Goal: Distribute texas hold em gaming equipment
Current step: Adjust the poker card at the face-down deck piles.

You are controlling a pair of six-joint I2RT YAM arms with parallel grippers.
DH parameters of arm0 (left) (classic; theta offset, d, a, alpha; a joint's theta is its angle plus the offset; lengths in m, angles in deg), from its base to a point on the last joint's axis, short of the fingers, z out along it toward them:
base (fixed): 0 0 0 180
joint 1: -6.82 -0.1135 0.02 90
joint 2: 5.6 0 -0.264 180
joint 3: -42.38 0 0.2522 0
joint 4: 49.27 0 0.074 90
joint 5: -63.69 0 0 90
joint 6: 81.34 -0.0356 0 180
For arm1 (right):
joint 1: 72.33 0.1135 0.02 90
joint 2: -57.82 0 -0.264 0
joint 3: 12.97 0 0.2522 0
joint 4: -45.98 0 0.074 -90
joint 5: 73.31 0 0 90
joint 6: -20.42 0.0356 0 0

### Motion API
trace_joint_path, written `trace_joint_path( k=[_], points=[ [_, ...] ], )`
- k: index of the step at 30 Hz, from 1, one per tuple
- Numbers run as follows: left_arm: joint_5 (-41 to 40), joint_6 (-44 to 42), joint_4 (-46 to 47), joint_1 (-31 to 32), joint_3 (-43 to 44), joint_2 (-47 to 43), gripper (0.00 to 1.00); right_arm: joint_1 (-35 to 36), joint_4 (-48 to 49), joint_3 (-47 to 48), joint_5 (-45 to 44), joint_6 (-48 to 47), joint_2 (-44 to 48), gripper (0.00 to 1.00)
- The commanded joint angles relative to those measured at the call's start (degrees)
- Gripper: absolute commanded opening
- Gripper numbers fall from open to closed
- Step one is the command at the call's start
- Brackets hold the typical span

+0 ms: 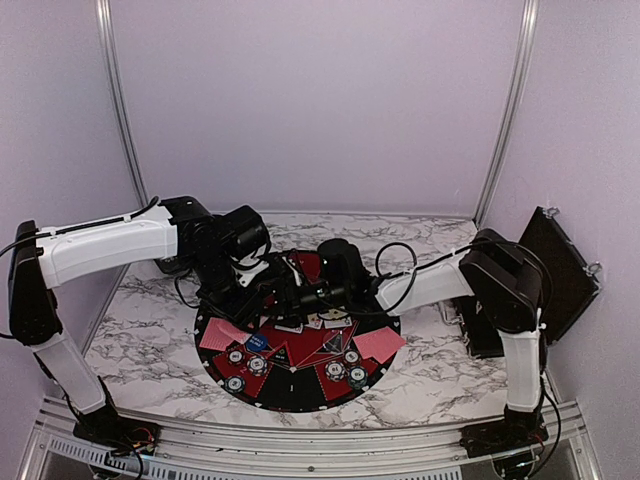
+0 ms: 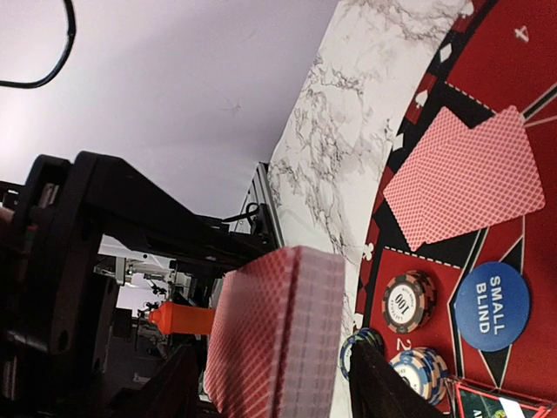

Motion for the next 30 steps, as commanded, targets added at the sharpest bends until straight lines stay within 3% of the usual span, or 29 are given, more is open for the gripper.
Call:
trace_joint_path(
  k=[1,14,30],
  points=[
    [-0.55,-0.28,-0.73,0.14,0.75,-0.97,0.52,0.60,2.68,1.72,0.98,1.59,-2.43,0.56],
    [-0.64,-0.28,-0.67,0.15,0.82,-1.39,0.52,-1.43,-1.96,0.10,-2.31,-1.34,-1.49,0.43],
    [-0.64,-0.39,-0.71,0.16,0.87,-1.15,0.52,-2.87,-3.28,-1.30,-3.11,-2.36,-0.27,0.40]
  ],
)
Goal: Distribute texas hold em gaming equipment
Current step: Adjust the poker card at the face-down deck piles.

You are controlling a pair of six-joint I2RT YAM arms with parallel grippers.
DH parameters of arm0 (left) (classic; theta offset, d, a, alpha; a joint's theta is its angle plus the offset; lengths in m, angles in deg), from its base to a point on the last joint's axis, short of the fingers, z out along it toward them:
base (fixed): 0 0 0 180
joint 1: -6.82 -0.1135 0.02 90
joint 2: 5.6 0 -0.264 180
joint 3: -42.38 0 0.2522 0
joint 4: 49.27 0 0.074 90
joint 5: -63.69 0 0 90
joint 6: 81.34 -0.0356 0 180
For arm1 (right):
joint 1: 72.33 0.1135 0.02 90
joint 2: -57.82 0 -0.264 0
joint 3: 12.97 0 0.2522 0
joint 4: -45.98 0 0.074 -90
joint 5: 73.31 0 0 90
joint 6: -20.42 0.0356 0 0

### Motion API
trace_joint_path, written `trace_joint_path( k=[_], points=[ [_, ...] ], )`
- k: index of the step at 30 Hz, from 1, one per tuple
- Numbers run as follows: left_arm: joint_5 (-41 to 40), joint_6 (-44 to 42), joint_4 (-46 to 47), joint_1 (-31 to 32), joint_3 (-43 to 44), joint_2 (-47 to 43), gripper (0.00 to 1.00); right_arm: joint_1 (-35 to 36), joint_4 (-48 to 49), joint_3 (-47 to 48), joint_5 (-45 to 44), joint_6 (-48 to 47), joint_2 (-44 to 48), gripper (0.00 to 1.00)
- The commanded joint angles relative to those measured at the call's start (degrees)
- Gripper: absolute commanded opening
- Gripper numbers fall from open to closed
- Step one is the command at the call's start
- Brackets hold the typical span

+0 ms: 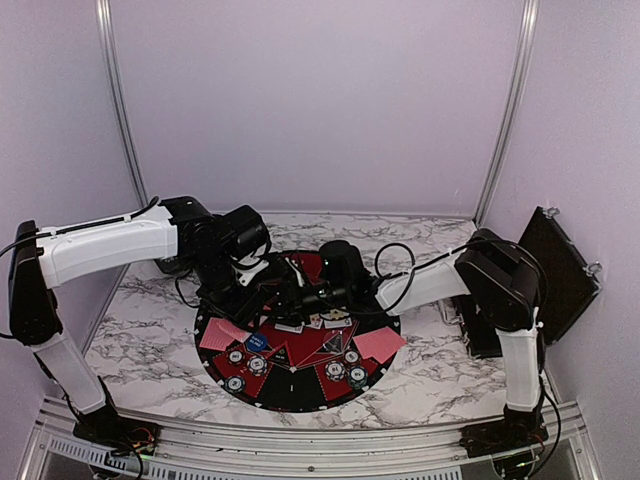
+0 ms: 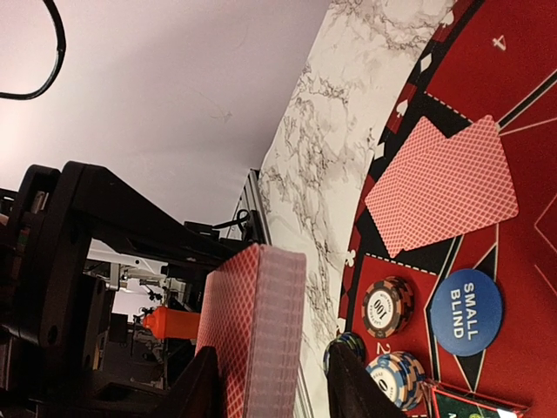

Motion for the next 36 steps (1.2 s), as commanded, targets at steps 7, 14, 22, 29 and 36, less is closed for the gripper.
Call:
trace_joint_path(
  k=[7,14,22,29,36],
  points=[
    [-0.09,-0.52,-0.98,0.12,0.76,-1.15,0.52,-1.46,1.67,-2.06,-0.60,1.47,1.83,0.51],
    [0.06,-0.70,-0.99,0.17,1.10,-0.79,0.52,0.32,4.35,-0.23,0.52,3.58,1.57,0.63],
    [-0.02,-0.66,-1.01,0.14,1.38,-0.80,0.52,1.97,4.68,1.99,0.46,4.66,-2.58,0.62],
    [-0.29,-0.55,-1.01,0.20,1.20,-1.37,0.52,0.70,-1.32,1.63,-2.08,0.69,-3.18,0.56],
    [-0.29,-0.44,-1.00,0.15,1.02,-1.66,0.52,-0.57,-3.79,0.18,-3.89,-1.45,-1.75,0.53]
  ],
)
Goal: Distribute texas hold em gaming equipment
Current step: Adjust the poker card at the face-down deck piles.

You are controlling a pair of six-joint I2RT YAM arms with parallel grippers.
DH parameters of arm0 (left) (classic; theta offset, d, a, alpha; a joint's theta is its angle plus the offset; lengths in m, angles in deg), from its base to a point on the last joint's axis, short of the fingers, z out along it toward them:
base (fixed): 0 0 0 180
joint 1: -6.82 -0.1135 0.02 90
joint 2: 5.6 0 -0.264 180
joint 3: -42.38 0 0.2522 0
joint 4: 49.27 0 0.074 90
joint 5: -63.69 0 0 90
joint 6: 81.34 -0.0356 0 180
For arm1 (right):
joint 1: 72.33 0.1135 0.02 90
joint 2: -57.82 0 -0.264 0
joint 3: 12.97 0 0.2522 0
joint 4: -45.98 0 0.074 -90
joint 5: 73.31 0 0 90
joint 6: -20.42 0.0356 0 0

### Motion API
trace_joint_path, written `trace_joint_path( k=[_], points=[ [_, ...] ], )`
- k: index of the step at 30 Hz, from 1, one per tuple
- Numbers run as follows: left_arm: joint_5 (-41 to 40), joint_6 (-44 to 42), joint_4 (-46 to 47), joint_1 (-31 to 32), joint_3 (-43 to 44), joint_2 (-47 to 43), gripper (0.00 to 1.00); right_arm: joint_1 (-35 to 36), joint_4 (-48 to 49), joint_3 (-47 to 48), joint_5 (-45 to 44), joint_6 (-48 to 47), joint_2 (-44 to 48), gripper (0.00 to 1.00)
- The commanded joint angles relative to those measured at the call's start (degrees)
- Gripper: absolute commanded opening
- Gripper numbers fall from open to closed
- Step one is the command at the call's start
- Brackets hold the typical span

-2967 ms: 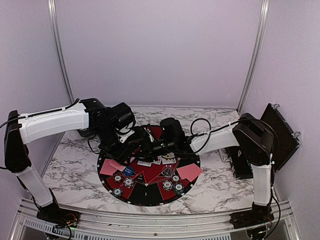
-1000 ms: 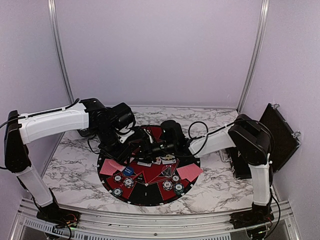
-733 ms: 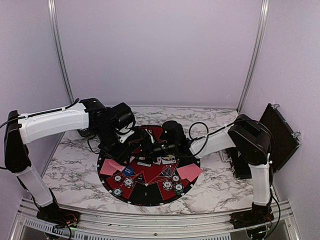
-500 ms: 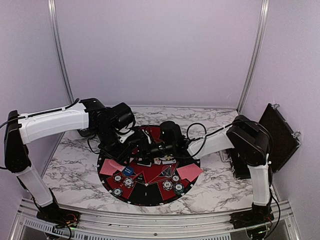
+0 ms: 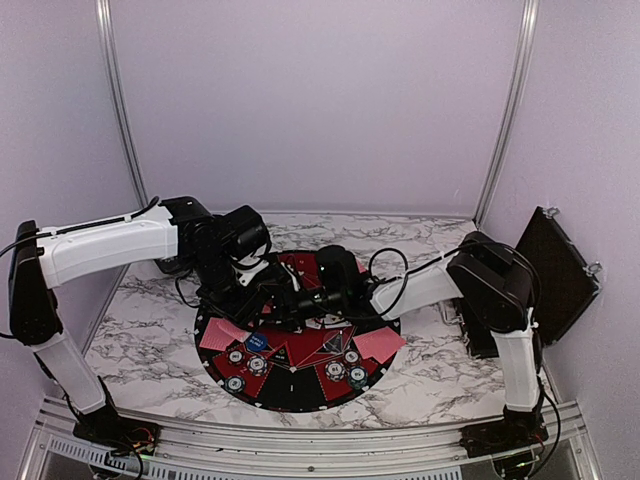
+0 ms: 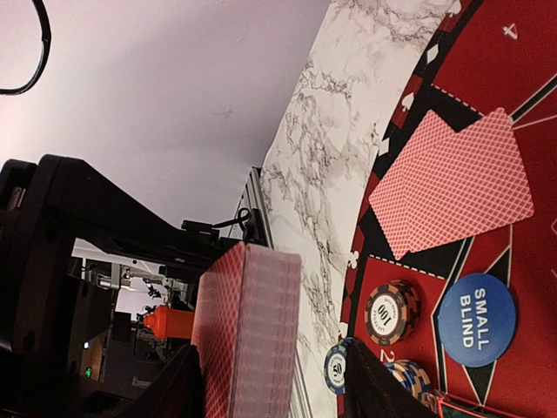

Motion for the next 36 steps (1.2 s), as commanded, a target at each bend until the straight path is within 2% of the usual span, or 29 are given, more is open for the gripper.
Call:
trace_joint_path(
  k=[1,23,28,36],
  points=[
    [0.13,-0.44,-1.08,0.12,1.02,-1.68,0.52,-1.76,-6.13,-0.57,-3.62,-2.87,0.34,0.53],
    [-0.11,-0.43,-0.95,0.05,0.25,-1.70,0.52,-3.59,-4.19,-3.42,-3.70,-1.61,3.22,0.45],
    [-0.05,-0.51,-0.91,0.04,0.14,-1.40,0.52,-3.37,0.65,-4.01,-1.55,1.75,4.15,0.45],
    [0.26,-0.74,-0.79,0.03,0.57,-0.87,0.52,-3.10,0.70,-3.96,-1.28,1.31,5.94,0.46]
  ],
)
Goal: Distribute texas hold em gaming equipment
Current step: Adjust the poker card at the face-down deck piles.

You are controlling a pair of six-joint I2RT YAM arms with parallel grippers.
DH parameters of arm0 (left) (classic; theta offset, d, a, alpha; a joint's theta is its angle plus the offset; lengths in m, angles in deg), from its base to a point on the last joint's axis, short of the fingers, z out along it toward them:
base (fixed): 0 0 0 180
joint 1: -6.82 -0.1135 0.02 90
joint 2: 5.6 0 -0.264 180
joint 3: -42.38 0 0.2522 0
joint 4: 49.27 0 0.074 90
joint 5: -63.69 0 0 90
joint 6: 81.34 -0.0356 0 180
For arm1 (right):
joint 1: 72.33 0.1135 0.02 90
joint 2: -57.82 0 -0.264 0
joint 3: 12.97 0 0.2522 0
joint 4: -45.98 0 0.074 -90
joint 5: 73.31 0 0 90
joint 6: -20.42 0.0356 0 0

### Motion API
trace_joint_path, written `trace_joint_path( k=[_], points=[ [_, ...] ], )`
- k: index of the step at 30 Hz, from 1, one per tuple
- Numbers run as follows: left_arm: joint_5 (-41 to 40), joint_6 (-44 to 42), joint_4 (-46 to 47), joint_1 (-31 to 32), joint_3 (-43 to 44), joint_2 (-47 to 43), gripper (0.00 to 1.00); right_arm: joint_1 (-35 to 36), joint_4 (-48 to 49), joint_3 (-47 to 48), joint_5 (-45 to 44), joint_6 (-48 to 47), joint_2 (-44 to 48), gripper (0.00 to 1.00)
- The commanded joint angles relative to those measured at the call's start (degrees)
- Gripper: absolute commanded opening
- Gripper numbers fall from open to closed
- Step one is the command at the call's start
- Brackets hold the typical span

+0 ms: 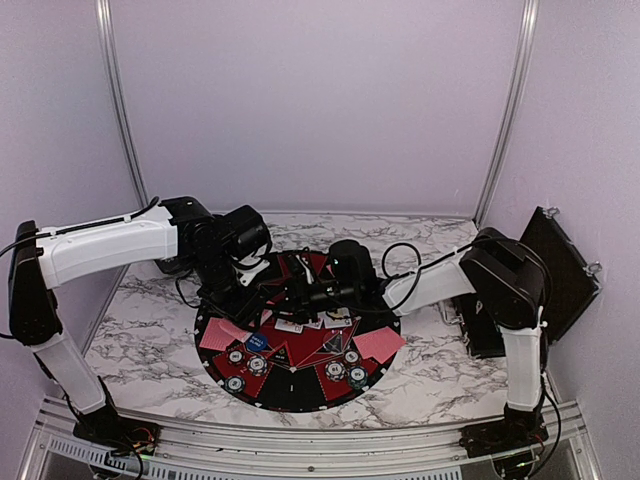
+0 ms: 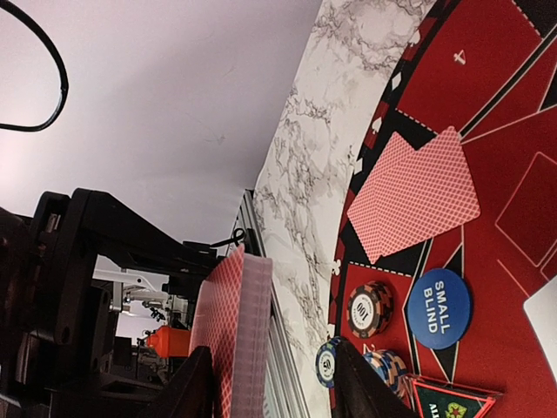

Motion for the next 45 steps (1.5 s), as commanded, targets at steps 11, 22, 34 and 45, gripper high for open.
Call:
trace_joint_path(
  k=[11,22,34,45],
  points=[
    [0.33,-0.81,-1.08,0.03,0.93,-0.67,0.52,2.19,-1.42,3.39,0.91,-0.80,0.45,0.56],
    [0.31,-0.94,-1.17,0.04,1.31,-0.64,0.52,2.55,-3.41,4.45,0.69,-1.56,-2.33,0.46],
    [0.27,-0.77,-1.15,0.11,1.02,-1.23,0.52,0.04,-7.04,2.70,-1.94,-4.23,-0.64,0.35],
    [0.21,-0.85,-1.14,0.12,0.49,-1.57,0.52,-0.41,-7.55,2.32,-2.72,-4.60,0.25,0.34]
  ],
)
